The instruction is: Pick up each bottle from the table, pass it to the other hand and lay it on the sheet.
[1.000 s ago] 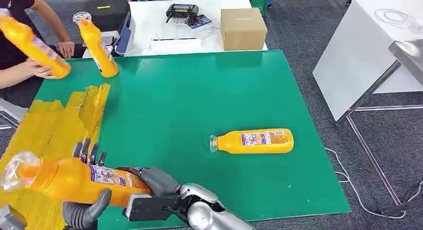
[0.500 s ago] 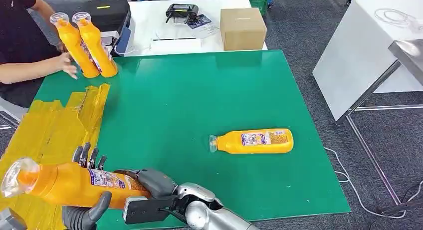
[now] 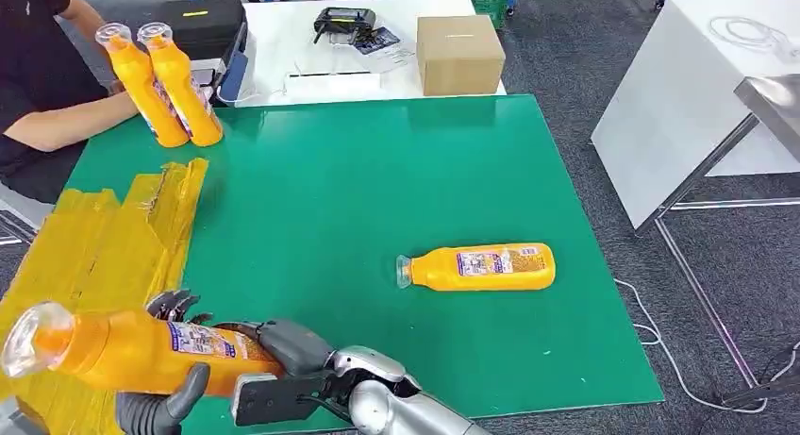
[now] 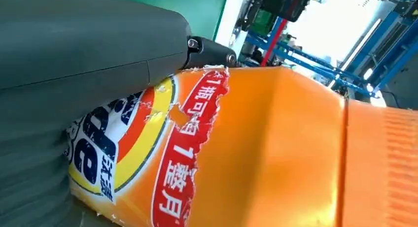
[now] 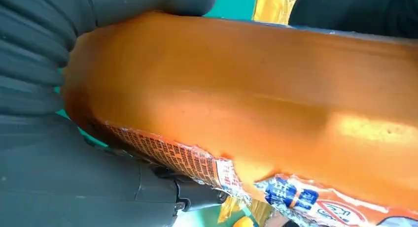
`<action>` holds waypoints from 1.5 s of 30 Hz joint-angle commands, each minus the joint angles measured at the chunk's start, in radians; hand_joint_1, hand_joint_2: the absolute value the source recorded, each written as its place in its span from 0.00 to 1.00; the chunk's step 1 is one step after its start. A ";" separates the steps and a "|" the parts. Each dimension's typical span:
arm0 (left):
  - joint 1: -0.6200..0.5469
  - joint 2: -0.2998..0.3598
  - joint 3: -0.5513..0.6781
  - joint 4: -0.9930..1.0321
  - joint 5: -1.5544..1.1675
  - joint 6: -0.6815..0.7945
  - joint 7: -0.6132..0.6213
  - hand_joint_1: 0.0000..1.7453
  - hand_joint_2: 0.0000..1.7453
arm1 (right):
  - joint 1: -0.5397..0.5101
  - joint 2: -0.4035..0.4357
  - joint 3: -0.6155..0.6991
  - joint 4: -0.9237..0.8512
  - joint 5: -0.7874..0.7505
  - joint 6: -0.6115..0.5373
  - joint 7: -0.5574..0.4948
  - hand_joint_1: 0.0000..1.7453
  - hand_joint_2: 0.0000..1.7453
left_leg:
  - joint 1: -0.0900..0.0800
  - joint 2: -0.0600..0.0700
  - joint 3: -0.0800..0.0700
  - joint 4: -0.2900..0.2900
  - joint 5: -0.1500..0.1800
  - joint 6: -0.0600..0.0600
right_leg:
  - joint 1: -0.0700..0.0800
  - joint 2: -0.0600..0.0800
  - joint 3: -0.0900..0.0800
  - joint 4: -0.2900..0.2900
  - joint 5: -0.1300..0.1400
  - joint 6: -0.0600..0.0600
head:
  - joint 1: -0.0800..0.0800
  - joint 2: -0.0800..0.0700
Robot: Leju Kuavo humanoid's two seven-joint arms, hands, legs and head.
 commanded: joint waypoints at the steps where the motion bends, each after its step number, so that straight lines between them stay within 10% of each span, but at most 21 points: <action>1: -0.063 0.012 -0.006 0.055 -0.016 -0.025 -0.010 1.00 1.00 | -0.016 -0.018 0.046 0.051 0.013 -0.011 0.002 1.00 1.00 | 0.000 -0.002 0.001 -0.001 0.001 0.001 | 0.000 -0.003 0.002 -0.001 0.000 0.000 | 0.000 0.000; 13: -0.060 0.021 -0.011 0.026 -0.136 -0.027 -0.090 1.00 1.00 | 0.022 -0.035 -0.046 -0.029 0.036 -0.075 -0.004 1.00 1.00 | -0.001 -0.003 0.002 -0.002 0.000 0.001 | 0.000 -0.004 0.003 -0.002 -0.001 0.000 | 0.000 0.000; 15: -0.058 0.021 -0.006 0.011 -0.185 -0.007 -0.115 1.00 1.00 | 0.037 -0.042 -0.082 -0.069 0.046 -0.107 0.011 0.00 1.00 | 0.000 -0.004 0.002 -0.001 0.000 0.001 | 0.000 -0.005 0.003 -0.001 -0.001 0.000 | 0.000 0.000; 21: -0.049 0.042 0.038 -0.046 -0.683 0.229 -0.284 1.00 1.00 | 0.103 -0.109 -0.232 -0.310 0.072 -0.171 0.043 0.00 1.00 | 0.000 -0.002 -0.001 0.000 0.000 0.001 | 0.000 -0.003 0.000 0.000 0.000 0.000 | 0.000 0.000; 32: -0.071 0.074 0.261 0.139 -1.461 0.704 -0.212 1.00 1.00 | 0.106 -0.225 -0.367 -0.519 0.033 -0.108 0.033 0.00 1.00 | -0.001 -0.002 0.002 -0.002 0.001 0.001 | -0.001 -0.003 0.003 -0.002 0.000 0.000 | 0.000 0.000; 45: -0.076 0.072 0.271 0.157 -1.461 0.720 -0.227 1.00 1.00 | 0.109 -0.225 -0.371 -0.522 0.028 -0.104 0.033 0.00 1.00 | -0.001 -0.001 0.001 -0.001 0.000 0.001 | 0.000 -0.001 0.001 -0.001 0.000 0.000 | 0.000 0.000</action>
